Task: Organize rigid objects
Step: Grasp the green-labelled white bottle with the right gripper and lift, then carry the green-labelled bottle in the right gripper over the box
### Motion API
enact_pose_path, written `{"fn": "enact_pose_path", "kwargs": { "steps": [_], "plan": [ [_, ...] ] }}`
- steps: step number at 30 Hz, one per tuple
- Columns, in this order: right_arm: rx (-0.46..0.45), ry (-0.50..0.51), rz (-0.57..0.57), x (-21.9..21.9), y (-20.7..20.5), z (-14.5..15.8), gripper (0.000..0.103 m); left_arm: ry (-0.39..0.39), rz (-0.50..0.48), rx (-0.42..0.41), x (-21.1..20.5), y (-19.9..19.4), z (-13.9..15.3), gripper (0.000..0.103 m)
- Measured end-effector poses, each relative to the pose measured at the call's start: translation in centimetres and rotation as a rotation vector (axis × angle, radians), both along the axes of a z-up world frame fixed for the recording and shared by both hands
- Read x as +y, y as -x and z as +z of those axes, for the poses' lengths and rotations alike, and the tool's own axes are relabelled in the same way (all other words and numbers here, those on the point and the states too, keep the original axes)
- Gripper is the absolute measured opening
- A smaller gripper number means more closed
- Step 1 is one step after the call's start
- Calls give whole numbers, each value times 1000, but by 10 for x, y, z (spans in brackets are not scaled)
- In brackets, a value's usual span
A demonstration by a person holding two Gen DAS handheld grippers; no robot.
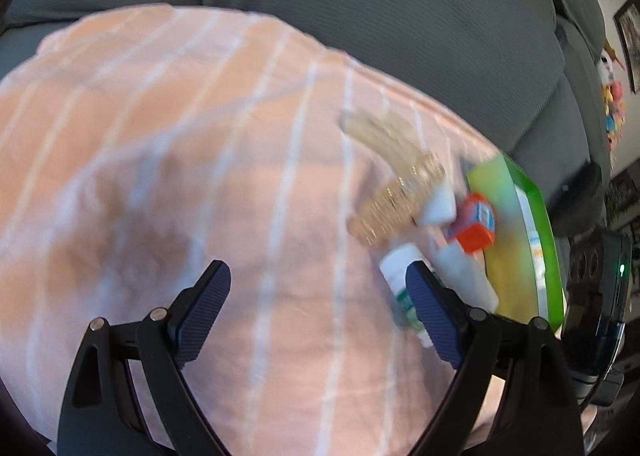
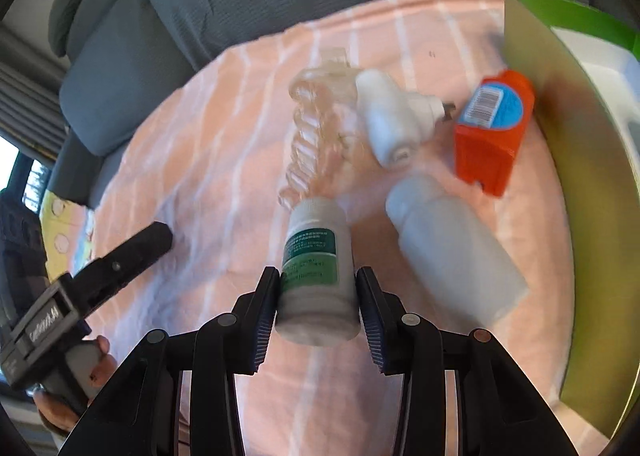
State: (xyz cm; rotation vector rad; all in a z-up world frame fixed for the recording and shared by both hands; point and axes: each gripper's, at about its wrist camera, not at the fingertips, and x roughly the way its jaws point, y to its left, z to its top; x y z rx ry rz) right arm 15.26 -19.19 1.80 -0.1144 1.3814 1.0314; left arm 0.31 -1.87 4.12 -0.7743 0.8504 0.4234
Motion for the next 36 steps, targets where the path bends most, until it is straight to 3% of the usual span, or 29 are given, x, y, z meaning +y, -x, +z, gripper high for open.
{"fn": "enact_pose_path", "kwargs": {
  "steps": [3, 8, 13, 20, 28, 34, 36],
  "plan": [
    [19, 13, -9, -1, 1, 0, 42, 31, -29, 3, -12, -3, -7, 89],
    [-28, -21, -50, -10, -8, 18, 42, 8, -68, 36, -28, -17, -15, 89],
    [41, -67, -88, -19, -23, 18, 42, 40, -106, 50, -36, -25, -24, 87],
    [114, -58, -51, -12, -23, 5, 42, 65, -186, 35, -56, -40, -32, 77],
    [128, -18, 6, 0, -15, -8, 42, 90, -225, 10, -67, -51, -37, 67],
    [143, 9, 27, 6, -12, -17, 42, 66, -252, 20, -74, -60, -43, 53],
    [146, 13, 26, 9, -11, -25, 43, 44, -259, 16, -74, -62, -43, 43]
  ]
}}
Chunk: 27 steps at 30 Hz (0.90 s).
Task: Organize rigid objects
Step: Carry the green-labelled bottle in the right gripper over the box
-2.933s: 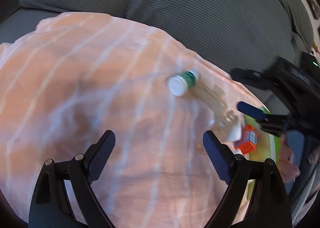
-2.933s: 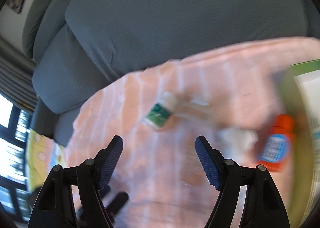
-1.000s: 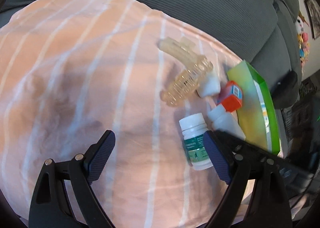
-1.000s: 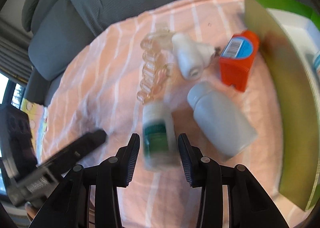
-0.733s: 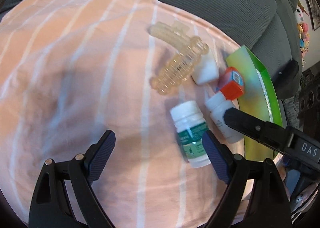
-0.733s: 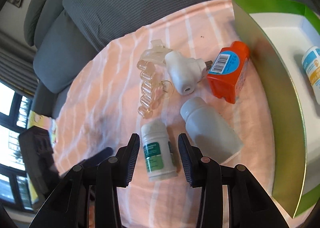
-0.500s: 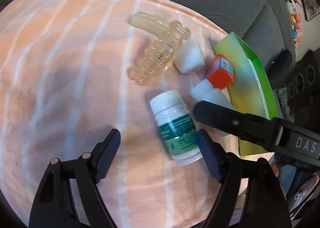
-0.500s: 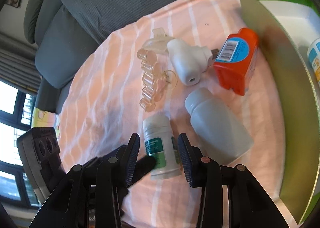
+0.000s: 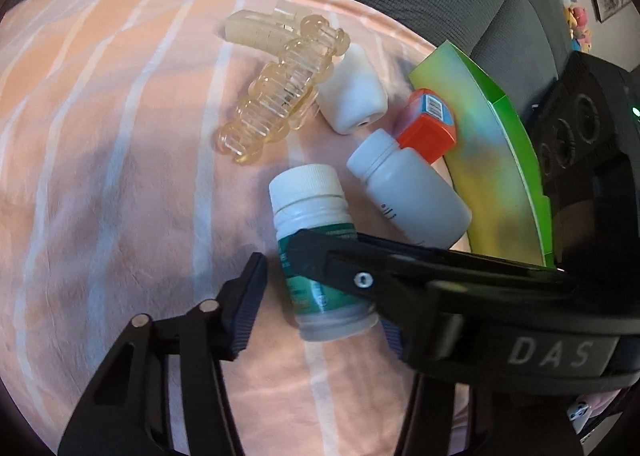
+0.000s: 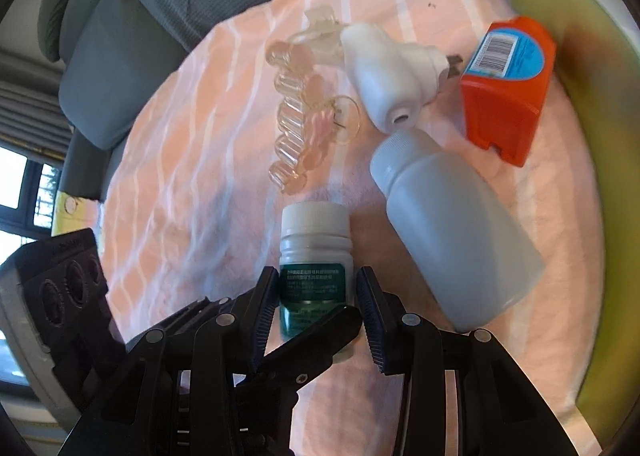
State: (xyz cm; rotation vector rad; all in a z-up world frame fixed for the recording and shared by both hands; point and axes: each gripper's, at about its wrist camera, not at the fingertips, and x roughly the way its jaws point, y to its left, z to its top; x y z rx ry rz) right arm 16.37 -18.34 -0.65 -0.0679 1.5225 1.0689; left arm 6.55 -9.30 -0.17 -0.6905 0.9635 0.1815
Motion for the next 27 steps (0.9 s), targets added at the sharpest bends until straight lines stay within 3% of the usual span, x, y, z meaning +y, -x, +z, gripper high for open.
{"fn": "enact_pose_path", "kwargs": {
  "steps": [10, 18, 27],
  "plan": [
    [-5, -53, -41, -5, 1, 10, 44, -76, -29, -71, -7, 3, 21, 42],
    [-147, -175, -97, -31, 1, 65, 44, -196, -63, -203, -27, 1, 61, 41],
    [-234, -203, -178, -68, -16, 91, 44, -236, -145, -268, -60, -19, 84, 41]
  ]
}}
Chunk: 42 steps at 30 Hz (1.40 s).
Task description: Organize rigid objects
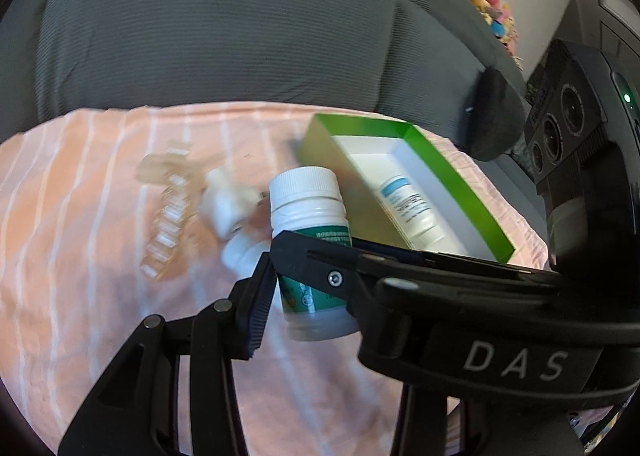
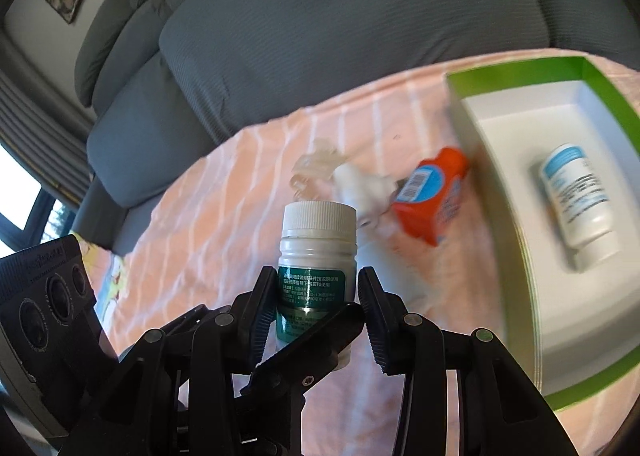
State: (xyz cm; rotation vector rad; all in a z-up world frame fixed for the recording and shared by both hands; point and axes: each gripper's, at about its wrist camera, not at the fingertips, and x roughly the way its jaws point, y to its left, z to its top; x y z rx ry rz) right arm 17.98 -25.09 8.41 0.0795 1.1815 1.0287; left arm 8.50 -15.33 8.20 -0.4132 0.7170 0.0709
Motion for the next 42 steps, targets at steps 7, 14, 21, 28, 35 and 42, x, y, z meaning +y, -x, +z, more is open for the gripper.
{"fn": "enact_pose_path", "kwargs": {
  "steps": [7, 14, 21, 28, 35, 42],
  "plan": [
    [-38, -30, -92, -41, -22, 15, 44, -28, -93, -41, -29, -31, 12, 41],
    [-39, -28, -192, -77, -44, 15, 44, -20, -175, -36, -57, -64, 10, 41],
    [-22, -1, -263, -108, -62, 7, 44, -9, -256, -16, -83, -86, 3, 41],
    [16, 48, -306, -127, -79, -8, 44, 34, -301, 38, -99, -110, -10, 41],
    [63, 118, -333, -132, -91, -25, 44, 87, -318, 93, -104, -124, -24, 41],
    [100, 120, -356, -136, -97, -31, 44, 73, -319, 119, -109, -127, -21, 41]
  ]
}}
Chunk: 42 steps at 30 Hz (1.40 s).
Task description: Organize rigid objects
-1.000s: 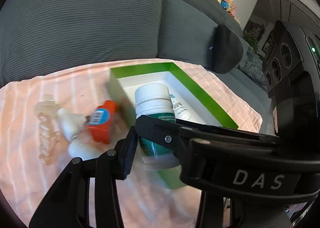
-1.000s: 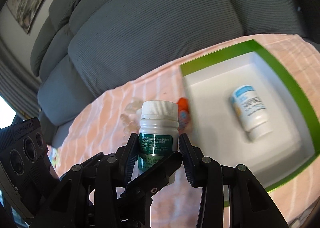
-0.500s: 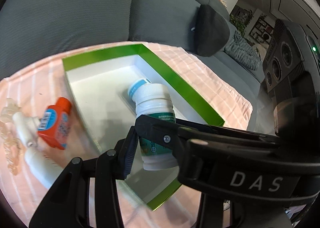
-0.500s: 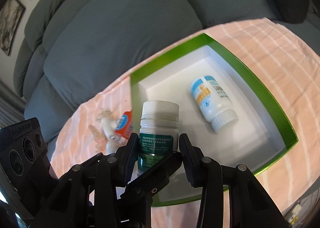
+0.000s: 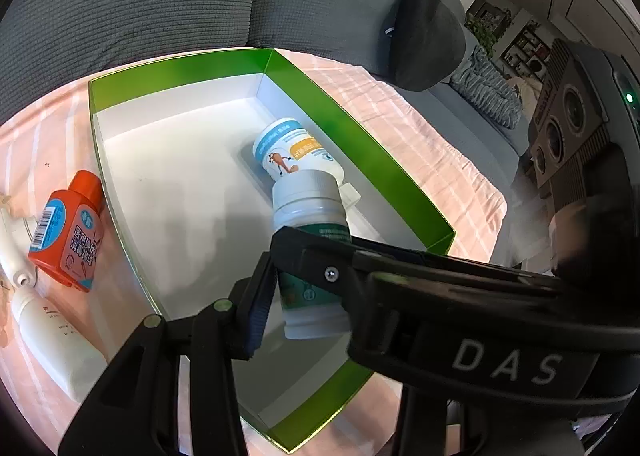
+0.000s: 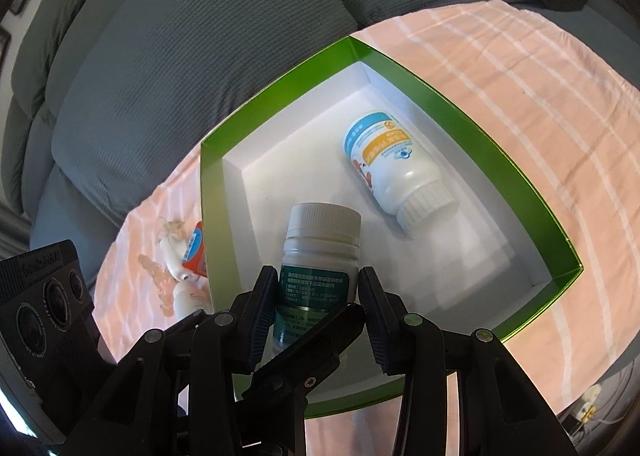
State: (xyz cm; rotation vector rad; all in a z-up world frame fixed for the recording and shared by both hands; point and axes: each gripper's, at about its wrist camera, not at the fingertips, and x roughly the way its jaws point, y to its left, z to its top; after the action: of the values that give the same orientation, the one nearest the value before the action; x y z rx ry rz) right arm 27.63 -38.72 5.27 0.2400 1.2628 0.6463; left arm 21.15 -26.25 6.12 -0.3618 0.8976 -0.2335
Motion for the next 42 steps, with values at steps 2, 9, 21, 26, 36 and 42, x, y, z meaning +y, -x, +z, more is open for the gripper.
{"fn": "enact_pose_path", "kwargs": {
  "steps": [2, 9, 21, 26, 36, 42],
  "plan": [
    [3, -1, -7, -1, 0, 0, 44, -6, -5, 10, -2, -1, 0, 41],
    [1, 32, -15, 0, 2, -3, 44, -58, 13, 20, -8, 0, -5, 38],
    [-6, 68, -84, -2, 2, -6, 44, -71, 42, 19, -5, 4, -7, 50],
    [-45, 91, -134, -3, 3, 1, 44, 49, 47, -10, 17, 24, 4, 65],
    [-106, 19, -138, 10, 13, 15, 53, 100, 176, -30, 77, 73, 20, 78],
    [-149, -74, 36, 49, 36, 26, 53, 88, 316, -11, 126, 105, 15, 78]
  ]
}}
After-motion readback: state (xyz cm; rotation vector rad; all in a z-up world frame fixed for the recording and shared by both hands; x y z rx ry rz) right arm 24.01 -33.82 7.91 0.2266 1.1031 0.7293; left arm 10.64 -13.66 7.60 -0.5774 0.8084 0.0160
